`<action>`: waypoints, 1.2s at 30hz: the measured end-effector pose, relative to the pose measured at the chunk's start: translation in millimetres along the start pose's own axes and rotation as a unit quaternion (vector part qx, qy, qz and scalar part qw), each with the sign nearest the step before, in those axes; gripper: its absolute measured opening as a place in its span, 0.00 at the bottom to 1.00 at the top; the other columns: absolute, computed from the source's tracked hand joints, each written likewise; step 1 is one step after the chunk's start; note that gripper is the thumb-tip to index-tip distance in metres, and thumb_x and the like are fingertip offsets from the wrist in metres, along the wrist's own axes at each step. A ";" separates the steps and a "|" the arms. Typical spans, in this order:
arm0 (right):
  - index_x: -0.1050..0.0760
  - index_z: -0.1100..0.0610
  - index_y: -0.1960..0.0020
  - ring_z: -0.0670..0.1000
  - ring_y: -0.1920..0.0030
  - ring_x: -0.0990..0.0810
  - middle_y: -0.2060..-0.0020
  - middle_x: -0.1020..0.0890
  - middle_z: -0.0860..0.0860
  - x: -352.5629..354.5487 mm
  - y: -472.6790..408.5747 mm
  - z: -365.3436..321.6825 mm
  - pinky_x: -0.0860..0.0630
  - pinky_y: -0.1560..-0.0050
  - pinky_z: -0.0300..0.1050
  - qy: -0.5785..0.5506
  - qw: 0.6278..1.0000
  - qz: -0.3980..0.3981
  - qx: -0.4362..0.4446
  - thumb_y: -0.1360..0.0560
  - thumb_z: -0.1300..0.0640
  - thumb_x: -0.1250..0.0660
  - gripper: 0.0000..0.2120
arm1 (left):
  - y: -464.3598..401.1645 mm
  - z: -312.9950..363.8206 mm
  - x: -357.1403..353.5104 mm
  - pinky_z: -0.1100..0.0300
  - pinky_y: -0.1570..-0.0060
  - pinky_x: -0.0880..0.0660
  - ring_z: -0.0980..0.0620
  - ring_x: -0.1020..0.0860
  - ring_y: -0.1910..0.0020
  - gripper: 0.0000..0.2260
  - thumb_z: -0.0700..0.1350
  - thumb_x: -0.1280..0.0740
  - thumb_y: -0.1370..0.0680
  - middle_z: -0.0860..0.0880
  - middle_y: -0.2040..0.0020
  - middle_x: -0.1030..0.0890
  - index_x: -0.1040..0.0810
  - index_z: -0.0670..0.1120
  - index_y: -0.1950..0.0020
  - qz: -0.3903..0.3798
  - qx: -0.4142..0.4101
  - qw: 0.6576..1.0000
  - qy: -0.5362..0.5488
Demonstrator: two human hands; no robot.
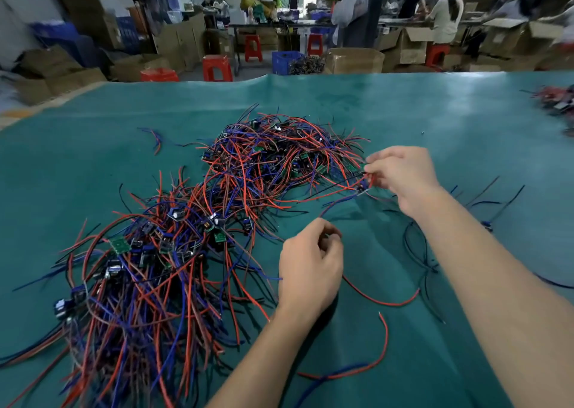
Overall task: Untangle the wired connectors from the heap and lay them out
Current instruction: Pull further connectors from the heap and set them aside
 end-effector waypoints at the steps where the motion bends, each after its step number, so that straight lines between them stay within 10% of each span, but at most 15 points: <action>1: 0.20 0.59 0.62 0.52 0.71 0.20 0.67 0.18 0.56 9.2 5.1 1.2 0.21 0.65 0.44 -0.068 0.997 0.003 -0.022 0.31 0.73 0.28 0.10 | 0.0 -0.5 0.2 0.50 0.62 0.23 0.50 0.21 0.68 0.05 0.44 0.37 0.25 0.53 0.70 0.22 0.21 0.49 0.57 0.000 0.000 1.000 -0.003; 8: 0.22 0.62 0.52 0.48 0.68 0.19 0.64 0.18 0.55 16.5 61.1 20.2 0.20 0.66 0.37 -0.398 0.897 -0.105 -0.161 0.23 0.71 0.39 0.10 | -0.1 0.2 2.8 0.51 0.60 0.24 0.52 0.26 0.71 0.09 0.42 0.34 0.22 0.51 0.65 0.19 0.20 0.51 0.44 0.021 0.000 1.000 0.013; 20: 0.18 0.50 0.50 0.50 0.60 0.16 0.58 0.13 0.51 -7.4 71.1 32.0 0.19 0.46 0.50 0.044 0.994 -0.075 0.066 0.29 0.69 0.27 0.16 | 1.3 4.1 6.3 0.64 0.64 0.29 0.57 0.26 0.70 0.02 0.41 0.32 0.23 0.53 0.66 0.21 0.23 0.49 0.53 0.037 0.007 0.999 0.008; 24: 0.17 0.47 0.46 0.57 0.43 0.23 0.43 0.22 0.51 1.7 77.6 14.9 0.29 0.37 0.49 0.319 0.919 0.046 0.225 0.30 0.51 0.23 0.13 | 1.7 2.6 6.6 0.62 0.63 0.29 0.57 0.28 0.70 0.04 0.40 0.33 0.23 0.54 0.66 0.22 0.23 0.50 0.54 0.032 0.010 0.999 -0.004; 30: 0.17 0.48 0.39 0.56 0.49 0.27 0.55 0.16 0.47 -31.4 88.4 19.8 0.27 0.44 0.52 0.371 0.889 -0.077 0.258 0.27 0.47 0.24 0.17 | 0.8 2.5 6.5 0.66 0.67 0.32 0.56 0.28 0.72 0.06 0.38 0.33 0.25 0.51 0.71 0.23 0.24 0.48 0.58 0.031 0.001 0.999 -0.020; 33: 0.14 0.50 0.46 0.50 0.56 0.23 0.61 0.15 0.46 -20.3 85.3 12.3 0.25 0.48 0.46 0.301 0.918 -0.036 0.257 0.25 0.55 0.25 0.08 | 0.7 1.1 6.5 0.65 0.66 0.29 0.56 0.27 0.71 0.06 0.38 0.33 0.25 0.53 0.69 0.22 0.23 0.48 0.58 0.034 0.000 0.999 -0.009; 36: 0.15 0.55 0.51 0.42 0.69 0.23 0.65 0.15 0.48 -5.3 77.1 14.7 0.27 0.65 0.34 -0.046 0.992 -0.060 0.100 0.22 0.62 0.29 0.04 | 0.0 -2.9 4.0 0.50 0.61 0.22 0.47 0.22 0.68 0.05 0.41 0.35 0.23 0.51 0.67 0.20 0.24 0.49 0.58 0.026 0.009 0.999 0.028</action>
Point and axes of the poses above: each hand's wrist, its own y-axis away from the middle knuckle, its own x-axis out of the back of the hand, z = x × y, the point moved 7 cm from there along -y, towards the middle knuckle
